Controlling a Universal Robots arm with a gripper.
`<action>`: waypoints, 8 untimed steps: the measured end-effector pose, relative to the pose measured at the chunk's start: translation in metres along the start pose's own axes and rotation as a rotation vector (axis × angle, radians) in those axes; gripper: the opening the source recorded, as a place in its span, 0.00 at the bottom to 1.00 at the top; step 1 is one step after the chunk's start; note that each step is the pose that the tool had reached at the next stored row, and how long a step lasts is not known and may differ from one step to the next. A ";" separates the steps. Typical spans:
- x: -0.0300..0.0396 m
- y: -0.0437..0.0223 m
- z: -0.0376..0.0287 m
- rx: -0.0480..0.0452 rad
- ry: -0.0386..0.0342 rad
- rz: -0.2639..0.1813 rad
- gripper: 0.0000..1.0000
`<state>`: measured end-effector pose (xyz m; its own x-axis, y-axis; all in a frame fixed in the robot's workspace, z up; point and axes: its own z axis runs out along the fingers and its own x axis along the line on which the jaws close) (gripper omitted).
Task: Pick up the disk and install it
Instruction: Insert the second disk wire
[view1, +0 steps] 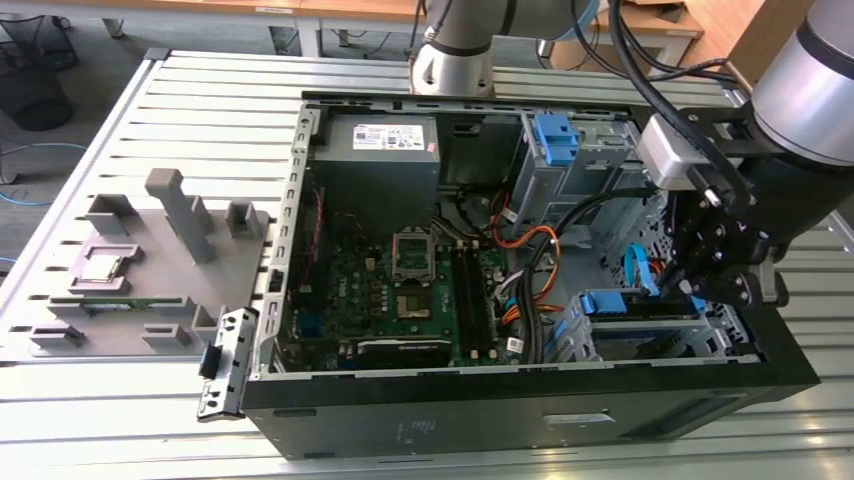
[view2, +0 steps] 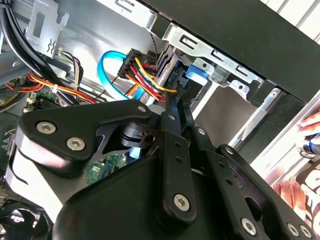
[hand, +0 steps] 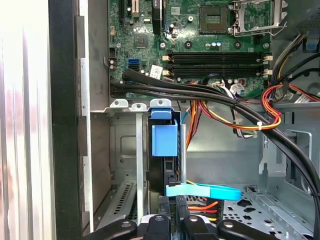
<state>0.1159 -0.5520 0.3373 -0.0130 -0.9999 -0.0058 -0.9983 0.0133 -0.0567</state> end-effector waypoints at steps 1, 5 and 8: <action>0.0002 0.0000 0.0001 0.0000 -0.0001 0.000 0.17; 0.0010 0.0000 0.0009 -0.0001 -0.0060 -0.001 0.17; 0.0012 0.0000 0.0010 -0.0002 -0.0108 -0.002 0.17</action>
<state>0.1159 -0.5532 0.3362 -0.0107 -0.9998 -0.0166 -0.9983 0.0117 -0.0565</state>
